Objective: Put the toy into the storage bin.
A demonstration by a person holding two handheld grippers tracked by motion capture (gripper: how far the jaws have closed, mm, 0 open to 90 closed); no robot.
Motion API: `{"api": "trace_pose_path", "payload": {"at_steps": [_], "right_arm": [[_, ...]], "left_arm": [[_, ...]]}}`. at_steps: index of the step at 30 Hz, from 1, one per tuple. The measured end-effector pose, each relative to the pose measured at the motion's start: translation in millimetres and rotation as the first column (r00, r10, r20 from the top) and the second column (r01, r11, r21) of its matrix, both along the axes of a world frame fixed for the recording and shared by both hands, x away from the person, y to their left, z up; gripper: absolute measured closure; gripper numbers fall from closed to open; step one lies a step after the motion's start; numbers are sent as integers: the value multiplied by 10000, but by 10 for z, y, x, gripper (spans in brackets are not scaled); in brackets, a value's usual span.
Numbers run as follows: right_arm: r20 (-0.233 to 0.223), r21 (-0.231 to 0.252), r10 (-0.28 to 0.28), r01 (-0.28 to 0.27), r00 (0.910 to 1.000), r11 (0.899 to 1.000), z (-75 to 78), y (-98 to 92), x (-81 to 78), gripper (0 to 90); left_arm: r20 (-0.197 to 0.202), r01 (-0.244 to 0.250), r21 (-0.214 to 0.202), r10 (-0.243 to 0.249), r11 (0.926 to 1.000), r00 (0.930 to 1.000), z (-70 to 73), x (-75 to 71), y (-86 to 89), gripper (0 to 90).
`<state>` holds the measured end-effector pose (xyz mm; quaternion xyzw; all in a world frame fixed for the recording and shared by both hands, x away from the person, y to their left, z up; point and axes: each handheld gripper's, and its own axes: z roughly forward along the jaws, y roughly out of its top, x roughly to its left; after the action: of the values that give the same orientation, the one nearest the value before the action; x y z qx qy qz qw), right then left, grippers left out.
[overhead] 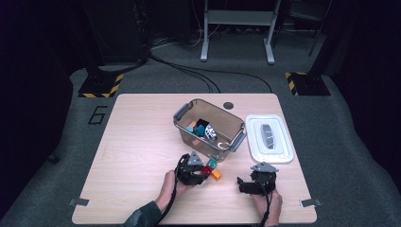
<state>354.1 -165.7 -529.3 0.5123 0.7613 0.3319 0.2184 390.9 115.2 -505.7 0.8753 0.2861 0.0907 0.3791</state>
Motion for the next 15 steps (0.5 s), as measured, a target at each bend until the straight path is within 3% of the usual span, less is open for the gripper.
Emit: {"api": "trace_pose_path", "payload": {"at_steps": [6, 15], "right_arm": [[-1, -4, 9, -9, 10000, 10000, 0, 0, 0, 50], [0, -1, -4, 4, 10000, 10000, 0, 1, 0, 49]], "left_arm": [[85, -35, -5, 35, 10000, 10000, 84, -1, 127, 590], [107, -493, -270, 496, 9984, 9987, 249, 77, 448, 591]]}}
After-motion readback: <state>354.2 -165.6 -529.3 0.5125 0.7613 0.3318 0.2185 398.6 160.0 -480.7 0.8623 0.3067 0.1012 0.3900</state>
